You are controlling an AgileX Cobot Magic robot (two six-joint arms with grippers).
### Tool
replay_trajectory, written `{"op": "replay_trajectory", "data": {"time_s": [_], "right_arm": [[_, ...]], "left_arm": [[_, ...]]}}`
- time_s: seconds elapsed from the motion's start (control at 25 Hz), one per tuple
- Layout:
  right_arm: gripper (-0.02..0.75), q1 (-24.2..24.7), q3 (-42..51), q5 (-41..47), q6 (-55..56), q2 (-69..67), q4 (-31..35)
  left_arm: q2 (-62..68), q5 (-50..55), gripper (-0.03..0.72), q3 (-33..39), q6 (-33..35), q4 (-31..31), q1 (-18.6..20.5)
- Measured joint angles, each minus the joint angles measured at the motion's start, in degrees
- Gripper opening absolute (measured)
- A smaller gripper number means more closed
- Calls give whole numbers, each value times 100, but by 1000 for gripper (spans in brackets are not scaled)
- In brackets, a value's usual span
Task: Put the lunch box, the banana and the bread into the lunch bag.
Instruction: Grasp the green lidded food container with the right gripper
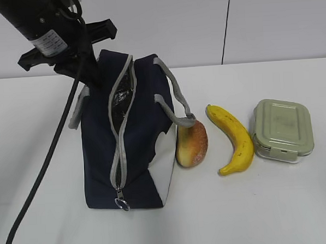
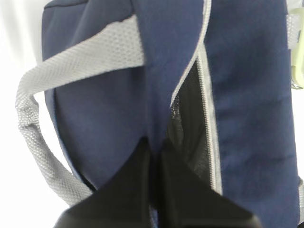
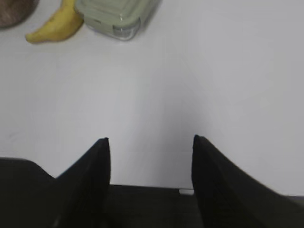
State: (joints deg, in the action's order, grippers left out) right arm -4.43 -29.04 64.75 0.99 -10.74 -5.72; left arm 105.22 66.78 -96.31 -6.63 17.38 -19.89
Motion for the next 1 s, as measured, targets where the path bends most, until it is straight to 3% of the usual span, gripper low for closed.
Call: {"op": "replay_trajectory", "data": {"time_s": [0.24, 0.56, 0.68, 1.0], "right_arm": [[424, 0, -122, -776, 351, -2305, -187], [424, 241, -301, -2261, 383, -4153, -30], [424, 700, -446, -2565, 74, -4712, 572], [424, 1645, -1003, -2965, -2322, -6342, 3376]], "left_arm": [[0, -6, 3, 0, 0, -4, 0], [0, -6, 3, 0, 0, -11, 0], [0, 0, 3, 0, 0, -21, 0], [0, 5, 3, 0, 0, -29, 0]]}}
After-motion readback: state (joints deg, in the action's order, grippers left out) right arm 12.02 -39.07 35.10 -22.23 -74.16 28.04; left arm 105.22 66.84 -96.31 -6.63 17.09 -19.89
